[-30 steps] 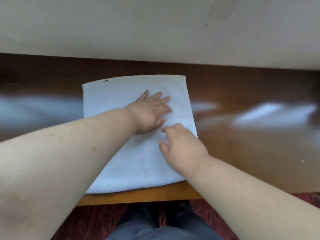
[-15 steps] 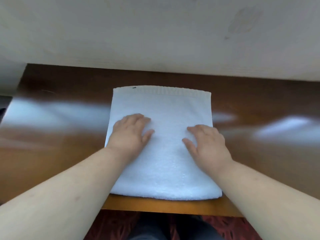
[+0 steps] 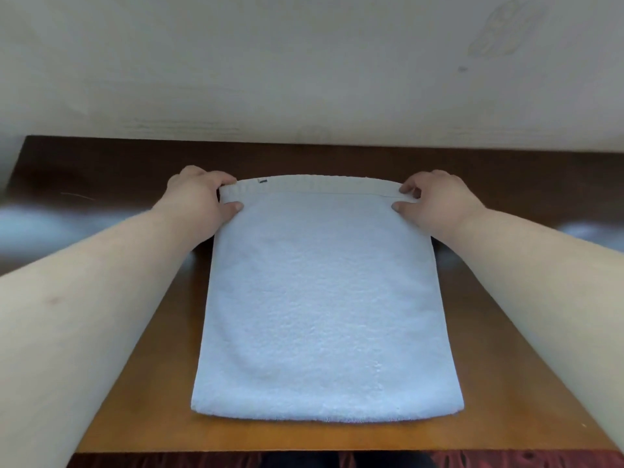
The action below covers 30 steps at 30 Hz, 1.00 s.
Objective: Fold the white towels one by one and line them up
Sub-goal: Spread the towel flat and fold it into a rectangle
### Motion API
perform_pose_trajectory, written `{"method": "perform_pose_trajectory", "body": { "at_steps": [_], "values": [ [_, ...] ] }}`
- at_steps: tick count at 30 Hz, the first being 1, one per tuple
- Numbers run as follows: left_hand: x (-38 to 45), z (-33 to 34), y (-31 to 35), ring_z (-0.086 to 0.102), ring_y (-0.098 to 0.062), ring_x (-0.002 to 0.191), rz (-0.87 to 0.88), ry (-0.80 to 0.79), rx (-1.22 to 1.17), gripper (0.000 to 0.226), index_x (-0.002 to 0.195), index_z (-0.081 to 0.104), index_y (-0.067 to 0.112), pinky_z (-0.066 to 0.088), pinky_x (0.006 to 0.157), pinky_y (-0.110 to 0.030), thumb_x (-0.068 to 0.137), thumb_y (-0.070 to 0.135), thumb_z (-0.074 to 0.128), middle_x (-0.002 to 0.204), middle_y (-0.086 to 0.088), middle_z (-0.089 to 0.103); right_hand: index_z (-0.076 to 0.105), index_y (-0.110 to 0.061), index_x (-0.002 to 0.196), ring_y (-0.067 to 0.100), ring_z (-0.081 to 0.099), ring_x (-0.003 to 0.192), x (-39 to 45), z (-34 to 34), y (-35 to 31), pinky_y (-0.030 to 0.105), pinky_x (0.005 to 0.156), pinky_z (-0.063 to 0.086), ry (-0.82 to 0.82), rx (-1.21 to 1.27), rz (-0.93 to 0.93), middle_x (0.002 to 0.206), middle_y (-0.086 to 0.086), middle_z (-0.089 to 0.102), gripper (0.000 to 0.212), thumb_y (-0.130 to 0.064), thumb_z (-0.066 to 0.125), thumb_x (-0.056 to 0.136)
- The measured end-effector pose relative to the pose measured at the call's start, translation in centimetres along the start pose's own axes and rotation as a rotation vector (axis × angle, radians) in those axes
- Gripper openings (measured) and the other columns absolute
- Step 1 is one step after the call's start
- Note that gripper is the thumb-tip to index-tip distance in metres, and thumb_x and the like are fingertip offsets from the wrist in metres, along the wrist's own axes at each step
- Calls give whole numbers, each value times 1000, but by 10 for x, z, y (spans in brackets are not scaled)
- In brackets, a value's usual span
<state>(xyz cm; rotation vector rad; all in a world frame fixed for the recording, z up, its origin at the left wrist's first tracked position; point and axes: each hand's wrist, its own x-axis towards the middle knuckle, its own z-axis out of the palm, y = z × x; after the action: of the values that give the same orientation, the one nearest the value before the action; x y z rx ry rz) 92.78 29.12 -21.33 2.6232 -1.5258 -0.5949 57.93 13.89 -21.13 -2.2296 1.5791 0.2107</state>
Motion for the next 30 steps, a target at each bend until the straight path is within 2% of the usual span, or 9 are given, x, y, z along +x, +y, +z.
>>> {"method": "perform_pose_trajectory", "body": {
  "at_steps": [2,5,7,12,15,17,22,26,30],
  "values": [
    [5,-3,-2,44,-29,116,-28,-7,-47,38,113,61,40,43,91,-40,79,50,73,125,-5,45,58,-31,107,24,55,98,3,-2,-1,30,78,43,-20,69,39,109,0,52,34,-47,73,82],
    [11,-5,-3,53,-22,91,-22,-17,-71,23,84,59,35,42,71,-30,76,48,76,112,-2,50,59,-28,98,21,56,91,8,-8,-3,29,72,41,-57,67,60,108,0,54,33,-47,77,79],
    [10,-6,-4,54,-15,79,20,-17,-148,20,78,58,34,39,60,-28,80,47,73,104,2,53,58,-25,85,20,56,83,9,-11,-5,28,65,38,-57,60,54,100,0,57,29,-45,78,79],
    [6,-2,-10,50,-7,101,145,93,-269,12,85,60,33,37,85,-26,87,42,67,116,18,52,47,-23,82,12,48,66,5,-6,-4,28,53,35,11,212,70,82,-4,54,34,-35,79,79],
    [5,-1,-8,56,-11,82,45,77,-278,16,88,55,33,41,63,-28,89,49,60,97,14,60,55,-25,96,3,49,73,4,-5,-5,23,56,36,12,287,91,88,-13,52,31,-35,79,80],
    [7,-3,-6,57,-13,73,-8,75,-269,18,87,53,34,39,53,-29,90,50,58,84,8,60,58,-27,95,3,50,75,7,-6,-3,23,56,36,-4,287,107,89,-13,54,25,-40,76,83],
    [11,0,-2,55,-14,69,-24,85,-213,19,94,51,30,37,51,-28,92,50,53,80,5,59,52,-27,87,17,55,67,13,-12,1,25,51,37,4,282,133,82,-1,58,22,-46,62,92],
    [14,1,3,52,-12,72,-58,88,-230,26,102,47,29,36,54,-29,93,53,48,83,6,56,49,-23,96,16,52,68,17,-13,1,26,51,34,43,243,78,82,0,55,21,-43,57,96],
    [8,1,9,57,-21,86,-122,192,-264,32,107,49,27,46,65,-35,90,54,53,103,-2,56,47,-19,100,24,55,76,14,-15,-2,30,55,33,107,161,83,82,1,55,24,-42,55,97]
  ]
}}
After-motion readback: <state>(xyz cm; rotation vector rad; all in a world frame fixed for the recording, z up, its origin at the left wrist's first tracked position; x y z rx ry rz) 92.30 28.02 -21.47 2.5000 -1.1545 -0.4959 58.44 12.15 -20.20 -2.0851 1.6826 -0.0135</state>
